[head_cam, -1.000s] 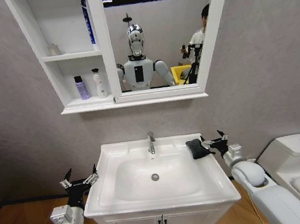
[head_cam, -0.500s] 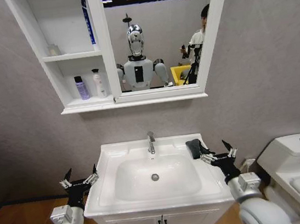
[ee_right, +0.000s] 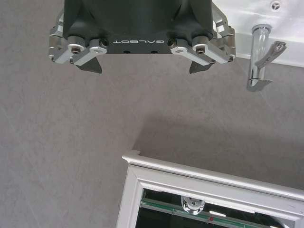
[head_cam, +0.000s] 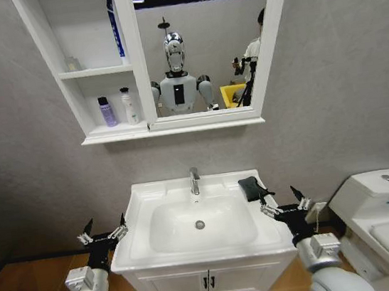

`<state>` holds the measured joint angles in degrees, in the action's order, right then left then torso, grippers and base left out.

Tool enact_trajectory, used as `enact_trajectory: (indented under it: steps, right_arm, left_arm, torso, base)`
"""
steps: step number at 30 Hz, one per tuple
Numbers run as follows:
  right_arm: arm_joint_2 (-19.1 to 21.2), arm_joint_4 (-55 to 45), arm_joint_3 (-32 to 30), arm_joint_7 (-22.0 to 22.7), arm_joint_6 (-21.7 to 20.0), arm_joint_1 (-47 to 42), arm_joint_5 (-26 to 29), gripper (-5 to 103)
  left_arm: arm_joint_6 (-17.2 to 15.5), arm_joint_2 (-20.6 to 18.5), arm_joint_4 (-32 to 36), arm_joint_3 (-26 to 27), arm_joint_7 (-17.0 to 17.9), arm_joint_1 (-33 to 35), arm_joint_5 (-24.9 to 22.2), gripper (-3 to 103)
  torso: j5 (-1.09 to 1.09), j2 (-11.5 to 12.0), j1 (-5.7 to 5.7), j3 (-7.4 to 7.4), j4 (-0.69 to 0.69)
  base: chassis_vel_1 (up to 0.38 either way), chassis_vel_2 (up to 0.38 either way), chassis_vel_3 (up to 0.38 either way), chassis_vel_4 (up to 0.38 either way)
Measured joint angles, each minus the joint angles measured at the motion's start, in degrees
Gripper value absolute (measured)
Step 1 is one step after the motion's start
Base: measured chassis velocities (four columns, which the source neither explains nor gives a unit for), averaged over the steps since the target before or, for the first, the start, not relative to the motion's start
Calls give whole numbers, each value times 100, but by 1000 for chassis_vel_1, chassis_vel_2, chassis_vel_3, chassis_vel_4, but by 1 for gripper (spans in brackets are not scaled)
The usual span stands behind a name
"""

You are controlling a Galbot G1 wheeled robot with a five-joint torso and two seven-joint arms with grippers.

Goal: Move facial cleanser and shampoo from washbasin to cabinet, then wipe washbasin with towel.

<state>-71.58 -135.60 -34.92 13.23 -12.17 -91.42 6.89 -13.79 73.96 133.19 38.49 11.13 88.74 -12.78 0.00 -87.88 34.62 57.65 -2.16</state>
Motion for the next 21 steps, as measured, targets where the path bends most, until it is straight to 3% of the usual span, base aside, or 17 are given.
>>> enact_trajectory:
  steps: [4, 6, 7, 8, 9, 11, 14, 15, 18, 19, 21]
  right_arm:
    - [-9, 46, 9, -29, 84, -34, -21, 100]
    - [-19, 70, 8, -89, 149, -107, -45, 100]
    - [-20, 75, 7, -125, 196, -152, -60, 100]
    - [-20, 75, 7, -125, 196, -152, -60, 100]
    - [-20, 85, 7, -152, 225, -181, -71, 100]
    - [-20, 97, 4, -179, 263, -213, -79, 100]
    - [-20, 114, -1, -239, 349, -275, -97, 100]
    - [-20, 131, -1, -272, 394, -307, -105, 100]
    - [-19, 153, 2, -338, 463, -371, -118, 100]
    - [-15, 161, 11, -362, 492, -397, -127, 100]
    - [-12, 185, 51, -404, 530, -406, -153, 100]
  left_arm:
    - [0, 0, 0, 0, 0, 0, 0, 100]
    - [1, 0, 1, 1, 0, 0, 0, 100]
    - [1, 0, -1, 0, 0, 0, 0, 100]
    - [1, 0, -1, 0, 0, 0, 0, 100]
    - [1, 0, 0, 1, 0, 0, 0, 100]
    - [1, 0, 0, -1, 0, 0, 0, 100]
    - [0, 0, -1, -1, 0, 0, 0, 100]
    - [1, 0, 1, 1, 0, 0, 0, 100]
    - [1, -1, 0, 1, -1, 0, 0, 100]
    - [1, 0, 0, -1, 0, 1, 0, 100]
    - [2, 0, 1, 0, 0, 1, 0, 100]
  torso:
    - [-4, 0, 1, 0, 2]
    - [5, -1, -2, -1, 4]
    - [-8, -1, -1, 0, 2]
    - [-8, -1, -1, 0, 2]
    - [3, -1, -1, 0, 2]
    - [3, 0, 2, 1, 1]
    - [-8, -2, -2, -1, 3]
    - [5, -2, -2, -1, 0]
    - [2, -1, 0, 0, 4]
    - [-9, -2, -3, -1, 4]
    - [6, -1, -2, 0, 1]
  base:
    - [257, -257, -246, 228]
    - [260, -274, -262, 277]
    - [298, -282, -269, 276]
    - [298, -282, -269, 276]
    - [298, -295, -310, 276]
    - [315, -307, -325, 309]
    - [350, -333, -333, 353]
    - [361, -359, -360, 348]
    - [353, -388, -379, 379]
    - [334, -402, -370, 356]
    - [386, -350, -363, 362]
